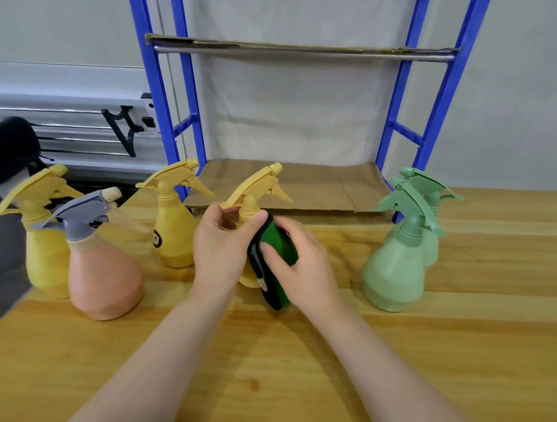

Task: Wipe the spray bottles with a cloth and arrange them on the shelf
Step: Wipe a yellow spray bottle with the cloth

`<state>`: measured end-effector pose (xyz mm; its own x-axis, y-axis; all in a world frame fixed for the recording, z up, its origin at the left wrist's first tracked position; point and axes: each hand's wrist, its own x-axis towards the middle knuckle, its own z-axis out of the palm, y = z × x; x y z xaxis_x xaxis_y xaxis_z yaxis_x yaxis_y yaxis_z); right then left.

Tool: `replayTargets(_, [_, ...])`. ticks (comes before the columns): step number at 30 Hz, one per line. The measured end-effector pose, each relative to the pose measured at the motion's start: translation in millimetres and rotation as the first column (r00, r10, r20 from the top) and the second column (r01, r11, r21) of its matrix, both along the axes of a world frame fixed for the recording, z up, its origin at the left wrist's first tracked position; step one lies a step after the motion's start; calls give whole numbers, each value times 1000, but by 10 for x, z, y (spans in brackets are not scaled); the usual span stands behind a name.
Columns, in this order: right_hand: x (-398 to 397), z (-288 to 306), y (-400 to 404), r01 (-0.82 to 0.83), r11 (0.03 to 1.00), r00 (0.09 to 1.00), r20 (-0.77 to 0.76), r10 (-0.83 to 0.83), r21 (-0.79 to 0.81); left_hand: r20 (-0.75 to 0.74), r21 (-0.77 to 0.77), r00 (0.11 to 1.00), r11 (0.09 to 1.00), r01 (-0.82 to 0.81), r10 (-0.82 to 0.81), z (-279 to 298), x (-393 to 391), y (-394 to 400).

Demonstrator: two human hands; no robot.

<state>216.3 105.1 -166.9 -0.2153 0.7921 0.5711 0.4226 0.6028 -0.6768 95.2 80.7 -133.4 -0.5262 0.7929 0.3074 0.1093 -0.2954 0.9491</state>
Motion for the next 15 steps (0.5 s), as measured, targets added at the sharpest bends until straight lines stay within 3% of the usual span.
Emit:
replayTargets(7, [7,25,-40,7,999,1000,-24,-8,-38,57,24,996,998,63,-64,-46,96,3])
replayTargets(11, [-10,41,-71,52,997,987,152,-44,-52,-178,41,983,998,54,-46,-57,191,-62])
replayTargets(15, [-2,81,-78,75,992,985,164,-57,-106,-167,55,984,996,73,-63,-15,197,-76])
